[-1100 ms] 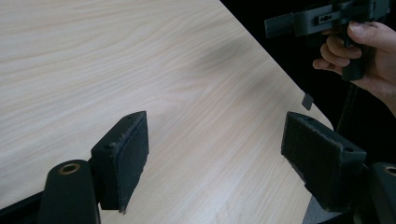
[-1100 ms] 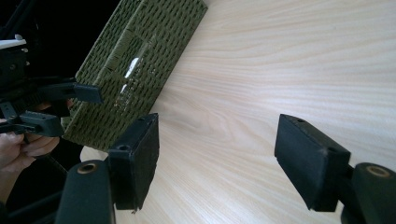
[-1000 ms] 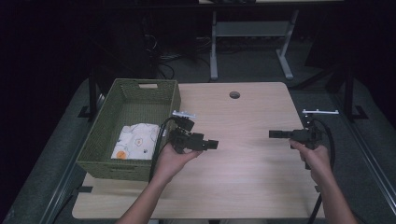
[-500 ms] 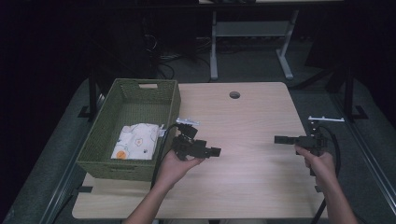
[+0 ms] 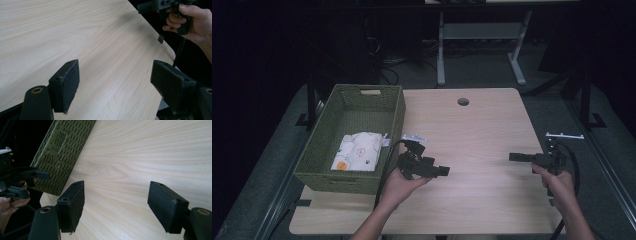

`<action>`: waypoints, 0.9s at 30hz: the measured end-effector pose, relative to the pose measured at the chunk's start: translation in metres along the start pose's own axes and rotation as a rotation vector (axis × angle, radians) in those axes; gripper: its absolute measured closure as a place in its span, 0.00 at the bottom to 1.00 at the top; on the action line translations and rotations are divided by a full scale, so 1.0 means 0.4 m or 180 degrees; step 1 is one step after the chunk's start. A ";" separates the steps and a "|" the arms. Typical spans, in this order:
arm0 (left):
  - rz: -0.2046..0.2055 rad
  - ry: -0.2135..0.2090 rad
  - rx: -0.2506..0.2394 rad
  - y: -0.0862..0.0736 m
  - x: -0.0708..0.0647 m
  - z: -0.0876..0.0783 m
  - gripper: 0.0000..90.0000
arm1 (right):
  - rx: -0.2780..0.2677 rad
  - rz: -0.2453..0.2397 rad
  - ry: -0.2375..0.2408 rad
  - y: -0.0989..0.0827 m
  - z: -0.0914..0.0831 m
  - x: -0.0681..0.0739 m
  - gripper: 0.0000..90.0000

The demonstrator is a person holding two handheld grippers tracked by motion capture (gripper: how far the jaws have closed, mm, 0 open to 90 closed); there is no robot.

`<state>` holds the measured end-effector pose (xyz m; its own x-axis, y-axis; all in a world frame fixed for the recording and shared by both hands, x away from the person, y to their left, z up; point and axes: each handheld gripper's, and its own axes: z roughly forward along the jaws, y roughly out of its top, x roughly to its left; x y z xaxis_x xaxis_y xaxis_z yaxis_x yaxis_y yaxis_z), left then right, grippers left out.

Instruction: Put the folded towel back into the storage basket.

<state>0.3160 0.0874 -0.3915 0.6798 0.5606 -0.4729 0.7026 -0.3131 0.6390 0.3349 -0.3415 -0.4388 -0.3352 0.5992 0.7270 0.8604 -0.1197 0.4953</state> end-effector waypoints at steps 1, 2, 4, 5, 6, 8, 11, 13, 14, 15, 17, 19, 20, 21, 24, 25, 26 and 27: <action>-0.0002 -0.0009 0.0010 -0.002 0.000 0.001 0.26 | -0.0014 0.0003 -0.0005 -0.004 -0.001 -0.003 0.33; 0.0004 -0.0010 0.0006 -0.004 -0.001 0.002 0.26 | -0.0022 0.0019 0.0007 -0.006 -0.002 -0.005 0.33; 0.0002 -0.0025 0.0000 -0.009 -0.003 0.004 0.26 | -0.0019 0.0014 0.0002 -0.011 -0.004 -0.007 0.33; 0.0010 -0.0027 0.0001 -0.012 -0.003 0.004 0.26 | -0.0013 0.0012 0.0009 -0.014 -0.004 -0.008 0.33; 0.0016 -0.0025 0.0012 -0.015 -0.004 0.004 0.26 | -0.0015 0.0017 0.0008 -0.017 -0.005 -0.009 0.33; 0.0017 -0.0047 0.0012 -0.022 -0.006 0.006 0.26 | -0.0007 0.0017 0.0013 -0.024 -0.007 -0.013 0.32; 0.0033 -0.0040 -0.0005 -0.031 -0.011 0.006 0.26 | -0.0023 0.0018 0.0023 -0.034 -0.013 -0.017 0.32; 0.0054 -0.0048 0.0002 -0.037 -0.012 0.006 0.26 | -0.0025 0.0018 0.0023 -0.044 -0.018 -0.019 0.32; 0.0051 -0.0046 -0.0004 -0.040 -0.012 0.007 0.26 | -0.0025 0.0018 0.0023 -0.044 -0.018 -0.019 0.32; 0.0042 -0.0054 -0.0007 -0.044 -0.013 0.008 0.26 | -0.0022 0.0027 0.0034 -0.053 -0.023 -0.021 0.32; 0.0054 -0.0059 -0.0003 -0.050 -0.015 0.010 0.26 | -0.0033 0.0011 0.0035 -0.059 -0.028 -0.021 0.32; 0.0081 -0.0042 0.0019 -0.057 -0.015 0.013 0.26 | -0.0034 0.0016 0.0032 -0.062 -0.029 -0.022 0.32; 0.0066 -0.0050 0.0011 -0.060 -0.015 0.014 0.26 | -0.0036 0.0007 0.0032 -0.066 -0.031 -0.023 0.32; 0.0070 -0.0059 0.0016 -0.063 -0.015 0.015 0.26 | -0.0037 0.0009 0.0040 -0.069 -0.033 -0.023 0.32; 0.0049 -0.0064 -0.0006 -0.075 -0.014 0.018 0.26 | -0.0035 0.0004 0.0044 -0.077 -0.034 -0.023 0.32; 0.0055 -0.0076 0.0004 -0.080 -0.013 0.018 0.26 | -0.0039 -0.0006 0.0050 -0.080 -0.034 -0.024 0.32; 0.0047 -0.0063 -0.0006 -0.084 -0.013 0.019 0.26 | -0.0031 0.0003 0.0046 -0.083 -0.033 -0.023 0.32; 0.0057 -0.0066 -0.0005 -0.088 -0.013 0.018 0.26 | -0.0034 -0.0010 0.0039 -0.085 -0.033 -0.023 0.32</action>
<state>0.2892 0.0900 -0.4160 0.6965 0.5390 -0.4737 0.6899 -0.3217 0.6485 0.3038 -0.3532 -0.4559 -0.3428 0.5898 0.7312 0.8552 -0.1261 0.5027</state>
